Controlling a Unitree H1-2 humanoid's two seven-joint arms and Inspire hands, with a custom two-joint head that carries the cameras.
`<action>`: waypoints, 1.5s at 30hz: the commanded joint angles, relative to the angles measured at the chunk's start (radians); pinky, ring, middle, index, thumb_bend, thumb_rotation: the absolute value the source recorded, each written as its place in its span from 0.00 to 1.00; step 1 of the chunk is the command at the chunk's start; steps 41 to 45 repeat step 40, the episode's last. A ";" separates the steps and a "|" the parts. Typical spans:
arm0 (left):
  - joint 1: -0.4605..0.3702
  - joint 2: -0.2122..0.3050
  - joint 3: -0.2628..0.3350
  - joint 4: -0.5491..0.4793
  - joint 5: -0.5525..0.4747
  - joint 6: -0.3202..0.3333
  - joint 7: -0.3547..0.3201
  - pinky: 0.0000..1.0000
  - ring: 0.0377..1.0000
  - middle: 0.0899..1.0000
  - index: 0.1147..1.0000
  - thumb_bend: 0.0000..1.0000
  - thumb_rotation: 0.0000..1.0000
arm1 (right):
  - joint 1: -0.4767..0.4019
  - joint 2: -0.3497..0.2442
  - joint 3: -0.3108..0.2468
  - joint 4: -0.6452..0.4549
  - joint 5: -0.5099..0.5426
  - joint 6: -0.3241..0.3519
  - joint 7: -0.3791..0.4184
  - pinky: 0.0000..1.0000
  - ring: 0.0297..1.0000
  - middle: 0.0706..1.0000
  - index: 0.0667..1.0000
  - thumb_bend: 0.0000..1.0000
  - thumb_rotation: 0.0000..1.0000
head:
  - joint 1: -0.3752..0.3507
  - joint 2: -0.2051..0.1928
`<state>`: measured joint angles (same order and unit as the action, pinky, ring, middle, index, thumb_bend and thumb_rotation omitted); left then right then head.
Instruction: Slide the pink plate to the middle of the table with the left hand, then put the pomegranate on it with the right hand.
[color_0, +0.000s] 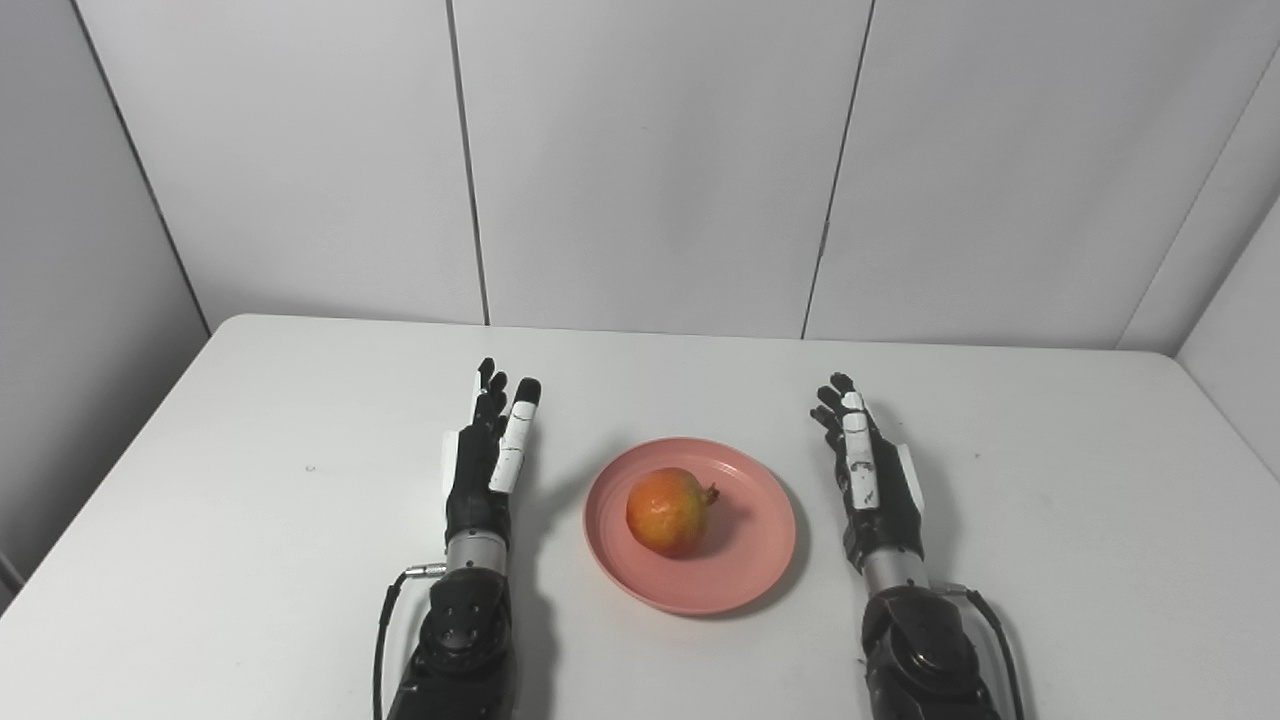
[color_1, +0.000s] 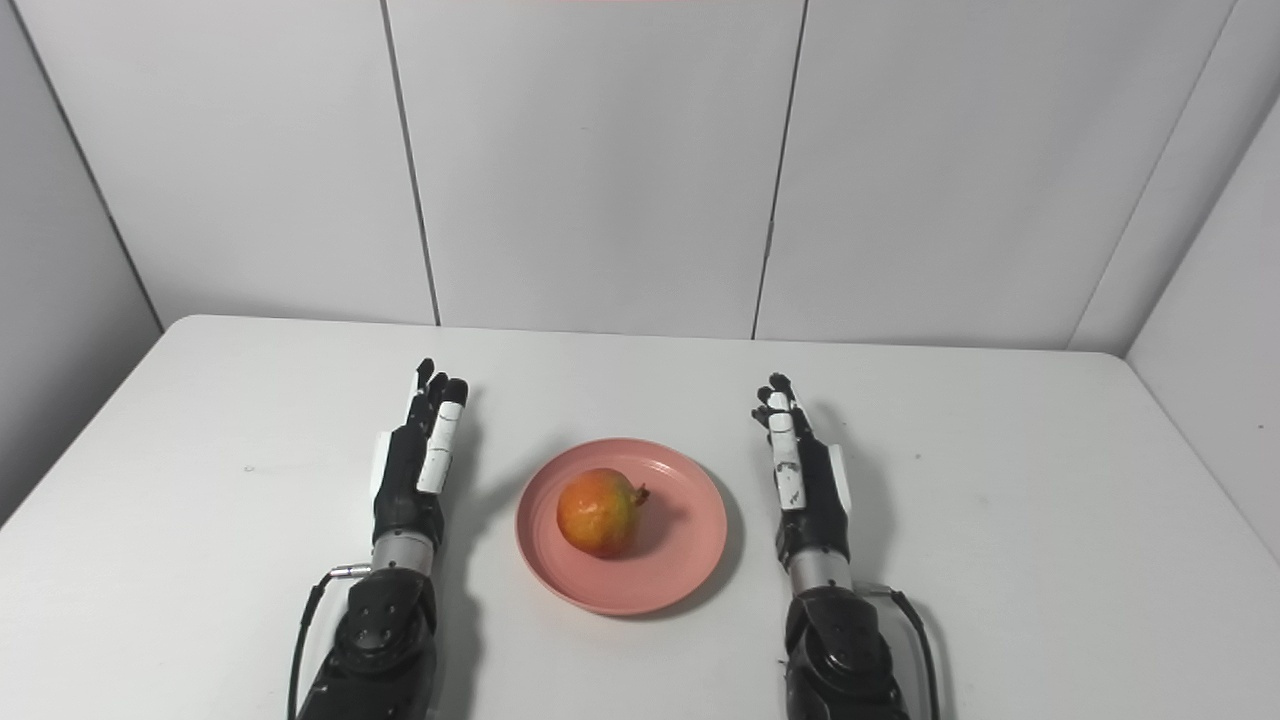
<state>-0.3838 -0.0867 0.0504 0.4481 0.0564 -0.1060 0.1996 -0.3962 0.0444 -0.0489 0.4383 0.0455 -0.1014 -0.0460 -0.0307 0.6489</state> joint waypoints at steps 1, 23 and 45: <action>0.026 0.001 -0.008 0.027 -0.003 0.019 -0.014 1.00 0.99 0.97 1.00 0.87 0.87 | 0.030 -0.003 0.002 0.022 0.003 -0.037 0.011 1.00 0.92 0.91 0.93 0.86 1.00 | 0.001 0.000; 0.030 0.007 -0.010 0.015 -0.014 0.023 -0.024 1.00 0.99 0.98 0.99 0.87 0.87 | 0.035 -0.007 0.002 0.027 0.006 -0.028 0.010 1.00 0.92 0.92 0.93 0.84 1.00 | -0.002 0.001; 0.027 0.004 -0.008 0.021 -0.022 0.004 -0.023 1.00 1.00 0.98 1.00 0.85 0.85 | 0.032 -0.019 0.008 0.019 0.012 -0.015 0.015 1.00 0.93 0.93 0.93 0.84 1.00 | -0.004 -0.002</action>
